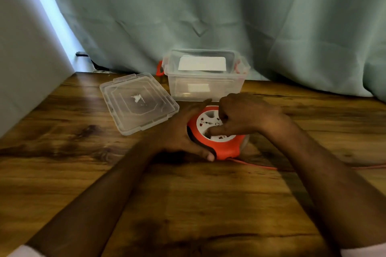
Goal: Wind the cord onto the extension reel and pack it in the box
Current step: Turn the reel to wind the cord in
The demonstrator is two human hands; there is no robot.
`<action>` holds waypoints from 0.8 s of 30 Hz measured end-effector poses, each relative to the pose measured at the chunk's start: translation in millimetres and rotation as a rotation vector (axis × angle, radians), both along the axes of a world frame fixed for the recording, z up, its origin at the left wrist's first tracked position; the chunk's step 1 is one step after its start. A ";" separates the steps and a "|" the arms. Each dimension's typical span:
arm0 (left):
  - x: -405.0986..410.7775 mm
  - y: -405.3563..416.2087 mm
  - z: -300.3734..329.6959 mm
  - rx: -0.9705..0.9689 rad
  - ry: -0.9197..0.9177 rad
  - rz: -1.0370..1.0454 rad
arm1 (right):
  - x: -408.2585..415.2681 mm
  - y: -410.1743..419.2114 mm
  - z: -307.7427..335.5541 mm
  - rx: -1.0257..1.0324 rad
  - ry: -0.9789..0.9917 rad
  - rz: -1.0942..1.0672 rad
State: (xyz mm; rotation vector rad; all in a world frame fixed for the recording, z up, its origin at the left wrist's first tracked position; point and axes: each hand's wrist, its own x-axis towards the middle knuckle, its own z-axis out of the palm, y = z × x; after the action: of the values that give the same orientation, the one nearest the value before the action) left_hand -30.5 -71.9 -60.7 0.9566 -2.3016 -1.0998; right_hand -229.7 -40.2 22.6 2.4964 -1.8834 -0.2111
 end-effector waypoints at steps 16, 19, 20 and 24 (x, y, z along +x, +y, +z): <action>4.9 -2.7 -4.7 -0.049 -0.018 -0.026 | -21.1 -3.7 12.6 0.177 -0.135 0.075; 6.2 -6.3 -6.3 -0.072 -0.048 -0.030 | -23.1 -5.2 9.7 0.181 -0.126 0.074; 6.6 -8.1 -7.3 -0.076 -0.056 -0.029 | -23.3 -5.9 8.7 0.180 -0.120 0.074; 7.6 -8.4 -8.1 -0.067 -0.053 -0.046 | -23.7 -10.2 4.8 0.170 -0.120 0.088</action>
State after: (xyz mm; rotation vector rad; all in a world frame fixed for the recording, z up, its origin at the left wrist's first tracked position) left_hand -22.9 -80.3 -68.8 0.9217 -2.3988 -1.0201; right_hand -253.4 -50.4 27.4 2.7545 -1.8658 -0.2350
